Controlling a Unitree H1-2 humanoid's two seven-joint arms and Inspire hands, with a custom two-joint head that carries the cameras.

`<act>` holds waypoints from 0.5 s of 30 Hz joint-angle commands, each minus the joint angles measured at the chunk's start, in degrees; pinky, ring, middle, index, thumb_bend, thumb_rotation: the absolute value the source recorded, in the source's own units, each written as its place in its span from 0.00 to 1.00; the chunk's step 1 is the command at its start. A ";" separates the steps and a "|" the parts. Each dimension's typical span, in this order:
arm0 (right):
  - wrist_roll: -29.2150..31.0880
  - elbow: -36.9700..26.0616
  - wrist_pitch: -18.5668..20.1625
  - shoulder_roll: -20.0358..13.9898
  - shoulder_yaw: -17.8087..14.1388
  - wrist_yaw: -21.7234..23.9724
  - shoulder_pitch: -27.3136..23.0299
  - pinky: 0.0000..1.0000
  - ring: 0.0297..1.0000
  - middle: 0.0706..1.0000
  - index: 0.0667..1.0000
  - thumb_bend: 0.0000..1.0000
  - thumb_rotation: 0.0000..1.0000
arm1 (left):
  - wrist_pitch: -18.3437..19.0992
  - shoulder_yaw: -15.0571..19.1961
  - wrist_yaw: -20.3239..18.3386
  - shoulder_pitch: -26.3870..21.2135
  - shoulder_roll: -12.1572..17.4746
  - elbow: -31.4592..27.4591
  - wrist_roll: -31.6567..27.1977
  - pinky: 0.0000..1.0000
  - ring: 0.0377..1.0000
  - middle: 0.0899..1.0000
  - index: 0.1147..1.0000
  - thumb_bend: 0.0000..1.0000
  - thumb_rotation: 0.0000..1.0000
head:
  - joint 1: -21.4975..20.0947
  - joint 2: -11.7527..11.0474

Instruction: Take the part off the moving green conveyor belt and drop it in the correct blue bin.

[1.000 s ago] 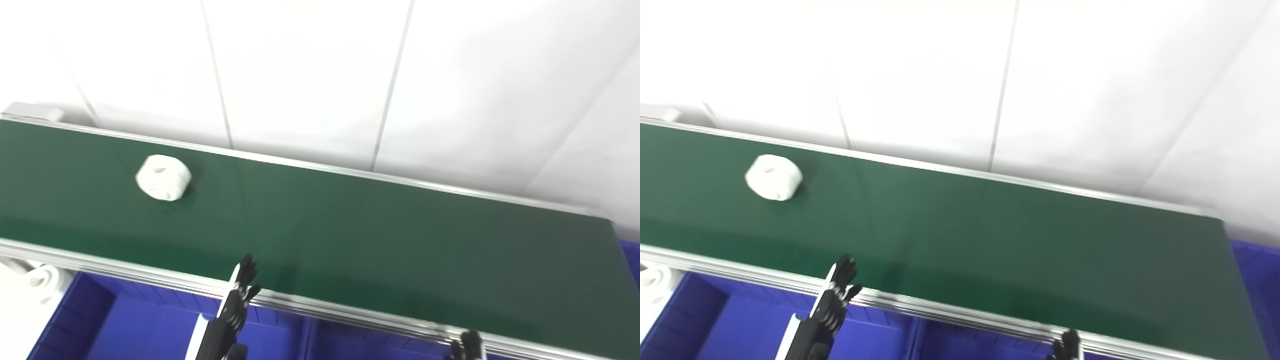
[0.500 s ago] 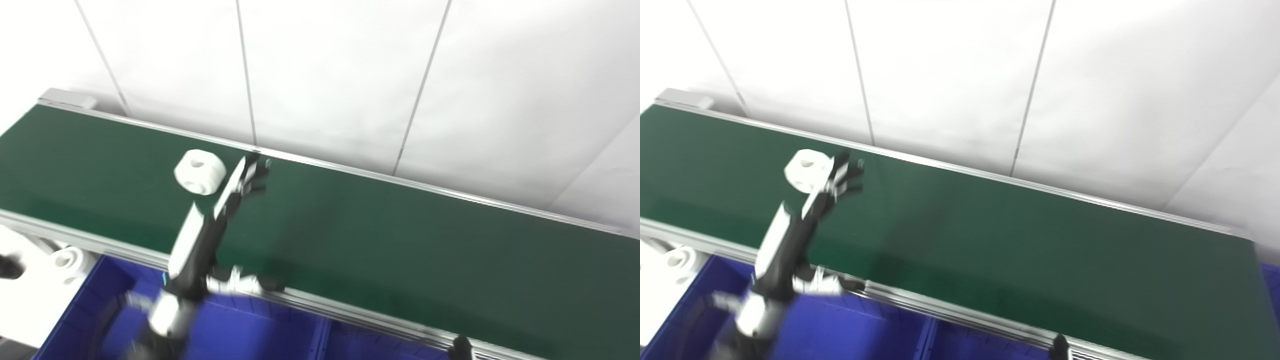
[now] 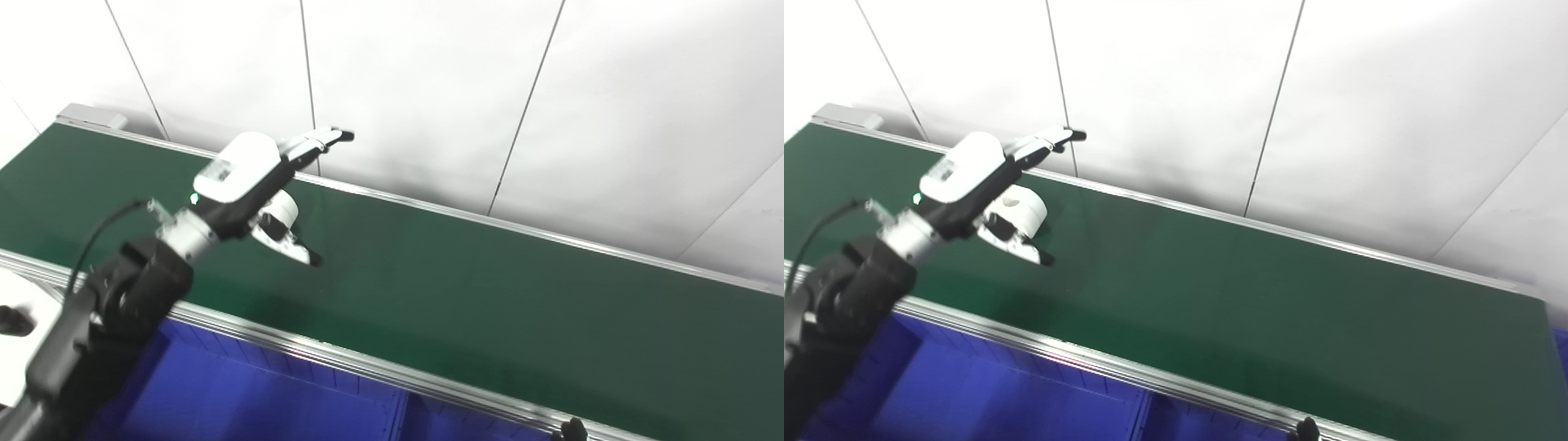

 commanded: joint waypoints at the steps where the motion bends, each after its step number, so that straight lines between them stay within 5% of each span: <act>1: 0.45 -0.37 -2.83 0.73 -0.21 1.80 0.32 1.00 1.00 1.00 1.00 0.62 0.94 | -1.95 -1.31 0.01 -4.20 2.22 2.01 3.06 0.72 0.81 0.87 0.82 1.00 0.17 | 0.13 -0.26; 6: -0.03 -0.30 -2.83 1.78 -0.73 1.89 0.50 1.00 1.00 1.00 1.00 0.64 1.00 | -4.79 -5.53 -2.33 -10.25 4.99 10.11 6.89 0.91 0.91 0.88 0.77 1.00 0.16 | 0.02 -0.40; 15: 0.53 -0.27 -2.83 2.64 -1.21 3.15 0.76 1.00 1.00 1.00 1.00 0.63 1.00 | -8.22 -9.87 -2.20 -16.95 5.99 22.58 8.67 0.94 0.91 0.87 0.82 1.00 0.15 | -1.22 -0.32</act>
